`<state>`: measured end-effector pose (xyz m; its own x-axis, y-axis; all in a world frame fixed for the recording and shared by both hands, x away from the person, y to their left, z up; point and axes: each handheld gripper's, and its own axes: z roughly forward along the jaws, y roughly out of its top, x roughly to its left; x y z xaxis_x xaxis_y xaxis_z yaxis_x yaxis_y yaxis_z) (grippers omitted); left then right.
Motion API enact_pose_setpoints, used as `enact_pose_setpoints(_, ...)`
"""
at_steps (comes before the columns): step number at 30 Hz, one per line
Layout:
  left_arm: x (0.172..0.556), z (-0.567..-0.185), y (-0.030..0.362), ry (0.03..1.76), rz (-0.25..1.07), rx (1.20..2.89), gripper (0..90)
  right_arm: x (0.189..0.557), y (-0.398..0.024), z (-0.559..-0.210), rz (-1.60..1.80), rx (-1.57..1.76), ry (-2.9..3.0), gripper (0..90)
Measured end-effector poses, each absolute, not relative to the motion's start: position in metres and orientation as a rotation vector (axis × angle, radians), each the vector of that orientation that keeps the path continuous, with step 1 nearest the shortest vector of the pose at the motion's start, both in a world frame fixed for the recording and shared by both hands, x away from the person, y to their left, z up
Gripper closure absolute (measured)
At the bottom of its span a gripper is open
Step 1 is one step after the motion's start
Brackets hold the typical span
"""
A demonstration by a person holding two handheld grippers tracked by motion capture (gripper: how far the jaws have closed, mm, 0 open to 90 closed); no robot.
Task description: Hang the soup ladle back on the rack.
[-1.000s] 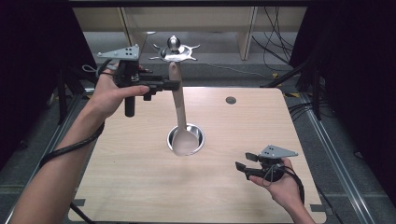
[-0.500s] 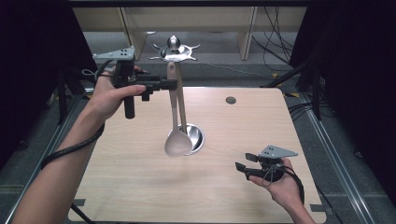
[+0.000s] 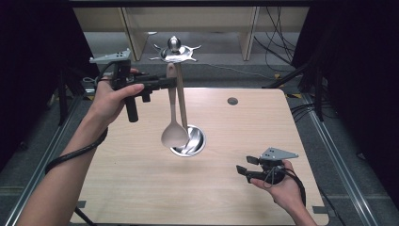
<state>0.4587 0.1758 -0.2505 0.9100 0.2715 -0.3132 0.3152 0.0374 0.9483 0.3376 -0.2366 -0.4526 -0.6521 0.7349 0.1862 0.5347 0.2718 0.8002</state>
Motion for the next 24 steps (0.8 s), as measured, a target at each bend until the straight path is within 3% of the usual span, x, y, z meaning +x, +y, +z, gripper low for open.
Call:
enact_pose_setpoints(13,0.459,-0.254,0.178,0.545,-0.060,1.450,59.9,0.340,-0.237,-0.456,1.325,1.131,2.325,40.7)
enact_pose_setpoints(16,0.456,-0.254,0.178,0.558,-0.002,1.455,55.8,0.340,-0.238,-0.455,1.299,1.133,2.323,40.7)
enact_pose_setpoints(18,0.454,-0.254,0.178,0.568,0.056,1.461,47.8,0.340,-0.238,-0.456,1.311,1.128,2.322,40.5)
enact_pose_setpoints(24,0.434,-0.257,0.182,0.577,0.340,1.540,36.7,0.340,-0.238,-0.456,1.319,1.133,2.328,40.5)
